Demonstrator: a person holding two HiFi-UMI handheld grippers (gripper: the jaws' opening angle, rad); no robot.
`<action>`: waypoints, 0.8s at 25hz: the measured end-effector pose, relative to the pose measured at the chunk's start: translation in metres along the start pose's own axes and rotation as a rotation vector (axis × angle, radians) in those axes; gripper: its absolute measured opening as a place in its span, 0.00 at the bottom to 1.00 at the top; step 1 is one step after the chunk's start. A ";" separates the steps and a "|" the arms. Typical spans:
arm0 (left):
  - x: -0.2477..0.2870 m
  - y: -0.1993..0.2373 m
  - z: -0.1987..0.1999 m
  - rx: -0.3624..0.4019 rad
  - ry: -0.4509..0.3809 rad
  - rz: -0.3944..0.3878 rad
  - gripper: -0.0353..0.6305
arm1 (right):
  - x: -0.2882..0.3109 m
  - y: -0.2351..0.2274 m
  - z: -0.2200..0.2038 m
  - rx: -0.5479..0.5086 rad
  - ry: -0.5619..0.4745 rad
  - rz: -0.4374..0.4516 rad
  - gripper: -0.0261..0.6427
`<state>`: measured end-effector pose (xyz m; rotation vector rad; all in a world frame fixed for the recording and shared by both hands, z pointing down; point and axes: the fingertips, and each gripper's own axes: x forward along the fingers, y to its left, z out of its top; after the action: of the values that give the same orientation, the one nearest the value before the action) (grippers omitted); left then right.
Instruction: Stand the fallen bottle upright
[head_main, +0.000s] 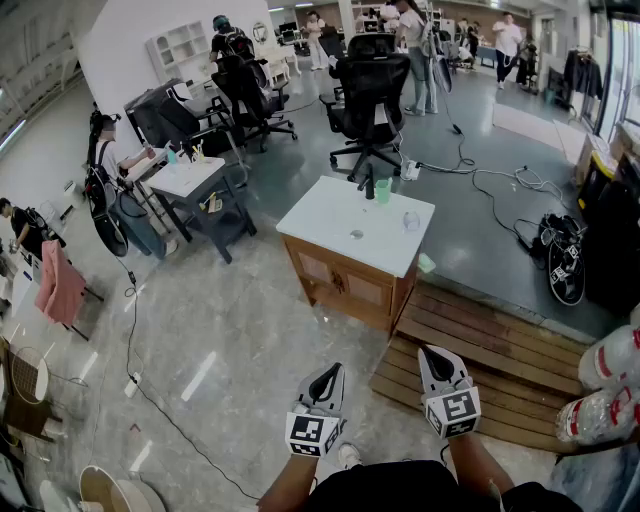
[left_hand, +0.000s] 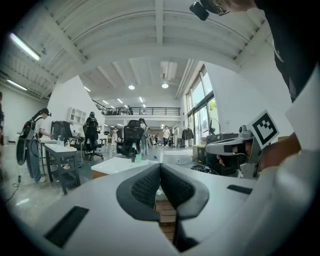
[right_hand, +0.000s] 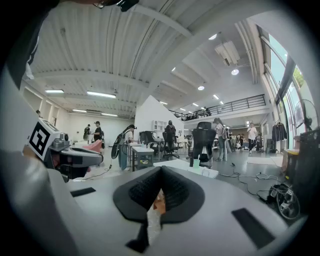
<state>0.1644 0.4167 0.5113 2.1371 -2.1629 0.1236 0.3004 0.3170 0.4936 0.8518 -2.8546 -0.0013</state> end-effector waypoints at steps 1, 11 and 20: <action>-0.002 -0.004 -0.001 0.000 0.002 -0.001 0.08 | -0.004 -0.002 -0.002 0.004 0.000 0.003 0.06; -0.022 -0.009 0.004 0.004 0.006 0.026 0.08 | -0.026 0.012 -0.003 0.016 -0.013 0.021 0.06; -0.020 -0.003 -0.003 0.003 0.017 0.005 0.08 | -0.017 0.022 0.011 -0.017 -0.083 -0.002 0.06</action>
<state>0.1677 0.4366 0.5121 2.1246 -2.1599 0.1454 0.3004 0.3442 0.4815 0.8710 -2.9260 -0.0617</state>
